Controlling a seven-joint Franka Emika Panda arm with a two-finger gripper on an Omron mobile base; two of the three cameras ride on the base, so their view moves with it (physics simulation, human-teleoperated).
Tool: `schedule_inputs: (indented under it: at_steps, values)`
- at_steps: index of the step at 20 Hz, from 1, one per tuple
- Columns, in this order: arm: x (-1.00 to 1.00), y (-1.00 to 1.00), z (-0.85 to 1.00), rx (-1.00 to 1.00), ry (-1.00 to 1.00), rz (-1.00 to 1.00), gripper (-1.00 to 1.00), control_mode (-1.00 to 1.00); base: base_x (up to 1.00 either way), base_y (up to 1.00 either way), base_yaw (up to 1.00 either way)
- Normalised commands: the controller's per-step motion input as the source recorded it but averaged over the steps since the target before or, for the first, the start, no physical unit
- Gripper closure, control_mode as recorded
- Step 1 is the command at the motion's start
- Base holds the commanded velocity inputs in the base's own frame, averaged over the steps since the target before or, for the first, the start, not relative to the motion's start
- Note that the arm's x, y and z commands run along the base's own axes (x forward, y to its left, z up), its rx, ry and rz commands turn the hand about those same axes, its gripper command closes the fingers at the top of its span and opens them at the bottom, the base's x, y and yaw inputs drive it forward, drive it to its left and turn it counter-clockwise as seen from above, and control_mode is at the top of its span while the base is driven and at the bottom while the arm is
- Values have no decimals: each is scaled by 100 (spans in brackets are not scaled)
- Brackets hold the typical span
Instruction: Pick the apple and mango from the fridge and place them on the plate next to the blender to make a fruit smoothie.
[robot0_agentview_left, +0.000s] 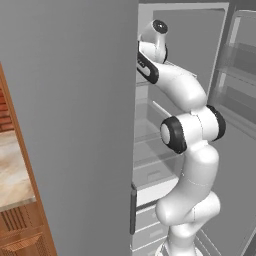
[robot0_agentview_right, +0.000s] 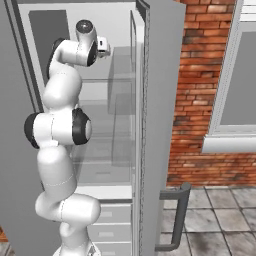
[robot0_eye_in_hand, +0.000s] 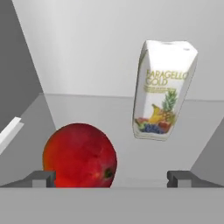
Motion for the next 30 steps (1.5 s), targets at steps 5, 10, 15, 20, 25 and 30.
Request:
schedule_inputs:
  at_steps: [5, 10, 15, 20, 25, 30]
  values:
    - [0, 11, -43, 0, 0, 0, -100, -100, 0, 0, 0]
    - [4, 1, -30, 4, -5, -3, -100, -100, 0, 0, 0]
    - [7, 0, -18, 3, -1, -9, -100, -100, 0, 0, 0]
    - [4, 5, -30, 4, 0, -7, -100, -100, 0, 0, 0]
    - [0, 4, -12, 8, 0, -4, -100, -100, 0, 0, 0]
    - [0, 1, -16, 7, 0, 0, -100, -100, 0, 0, 0]
